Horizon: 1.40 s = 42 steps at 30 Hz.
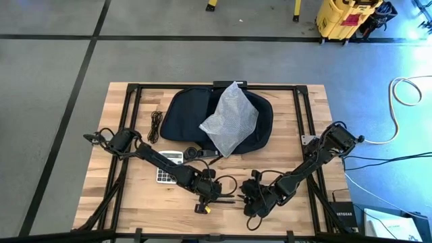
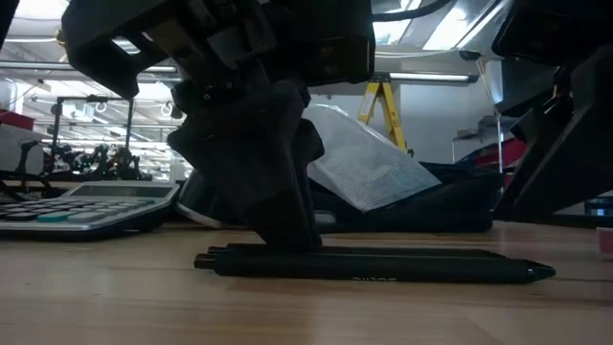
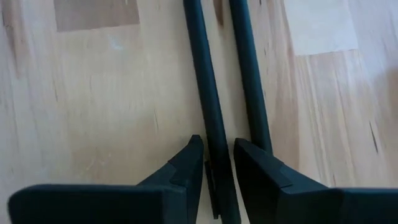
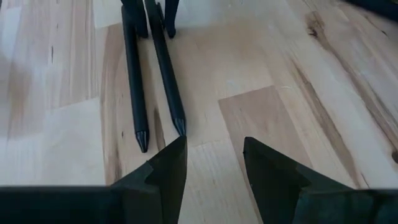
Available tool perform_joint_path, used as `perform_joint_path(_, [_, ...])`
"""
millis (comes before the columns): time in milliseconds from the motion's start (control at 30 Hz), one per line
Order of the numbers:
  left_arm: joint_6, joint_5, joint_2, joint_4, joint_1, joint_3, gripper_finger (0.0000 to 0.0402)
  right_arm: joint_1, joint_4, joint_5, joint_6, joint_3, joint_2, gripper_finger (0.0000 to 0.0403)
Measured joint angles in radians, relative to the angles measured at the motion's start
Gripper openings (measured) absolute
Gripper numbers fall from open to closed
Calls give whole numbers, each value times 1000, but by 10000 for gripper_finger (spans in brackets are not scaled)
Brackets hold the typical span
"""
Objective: Unpack backpack
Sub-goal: Adjust the black pen
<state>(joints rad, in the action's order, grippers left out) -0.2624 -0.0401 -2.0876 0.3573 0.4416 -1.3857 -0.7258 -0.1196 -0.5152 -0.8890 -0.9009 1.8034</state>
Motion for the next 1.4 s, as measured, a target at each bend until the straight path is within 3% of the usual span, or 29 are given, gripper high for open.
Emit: perform_joint_path(1400, [3, -88, 3, 7, 12, -13, 76, 0, 22, 0, 0, 0, -1, 143])
